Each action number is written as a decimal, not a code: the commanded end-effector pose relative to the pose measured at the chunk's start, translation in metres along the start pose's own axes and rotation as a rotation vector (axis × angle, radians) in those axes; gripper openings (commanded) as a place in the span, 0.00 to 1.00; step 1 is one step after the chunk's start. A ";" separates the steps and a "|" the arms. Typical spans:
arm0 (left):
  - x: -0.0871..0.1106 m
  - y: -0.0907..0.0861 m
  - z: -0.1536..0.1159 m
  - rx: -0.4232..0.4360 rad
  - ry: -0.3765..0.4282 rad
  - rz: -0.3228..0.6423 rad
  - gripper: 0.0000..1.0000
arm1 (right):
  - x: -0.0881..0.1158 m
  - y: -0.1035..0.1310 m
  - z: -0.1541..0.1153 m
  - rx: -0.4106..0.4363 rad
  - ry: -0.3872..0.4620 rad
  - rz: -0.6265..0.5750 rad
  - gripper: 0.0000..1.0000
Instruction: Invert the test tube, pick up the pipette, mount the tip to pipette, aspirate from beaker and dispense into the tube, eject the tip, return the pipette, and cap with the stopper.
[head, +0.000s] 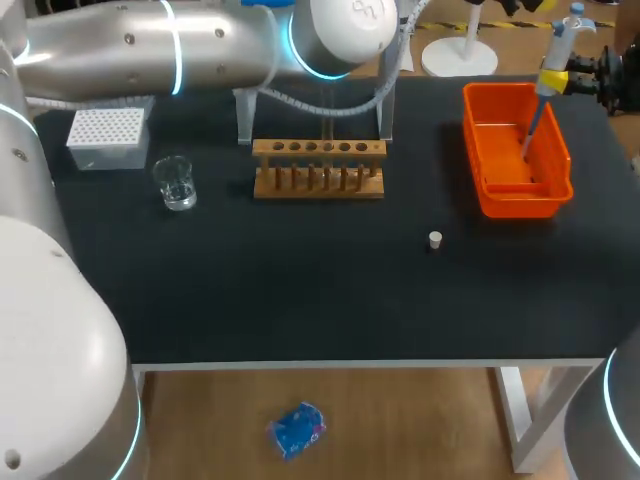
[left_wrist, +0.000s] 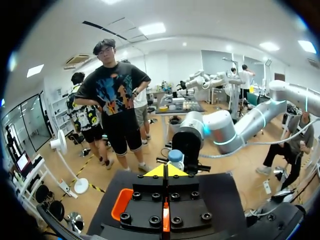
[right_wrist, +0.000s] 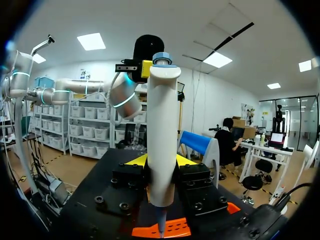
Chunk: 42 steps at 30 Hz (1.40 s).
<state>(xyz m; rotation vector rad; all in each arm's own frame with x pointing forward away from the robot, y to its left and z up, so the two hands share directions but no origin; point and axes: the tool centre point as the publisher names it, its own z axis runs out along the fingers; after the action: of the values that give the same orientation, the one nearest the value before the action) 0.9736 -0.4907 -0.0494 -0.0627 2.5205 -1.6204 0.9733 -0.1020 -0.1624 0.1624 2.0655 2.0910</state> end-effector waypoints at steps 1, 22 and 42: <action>0.001 0.005 0.004 0.073 0.008 0.000 0.00 | 0.000 0.000 0.000 0.000 -0.001 -0.001 0.00; 0.000 0.008 0.018 0.111 0.036 -0.015 0.00 | 0.000 0.000 0.000 0.000 -0.001 -0.001 0.00; 0.005 0.015 0.022 0.158 0.039 -0.047 0.00 | 0.000 0.000 0.000 0.000 -0.001 -0.001 0.00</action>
<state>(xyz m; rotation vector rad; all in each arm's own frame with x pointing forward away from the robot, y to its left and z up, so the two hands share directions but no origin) 0.9719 -0.5038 -0.0680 -0.0772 2.4477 -1.8245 0.9731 -0.1021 -0.1631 0.1628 2.0660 2.0905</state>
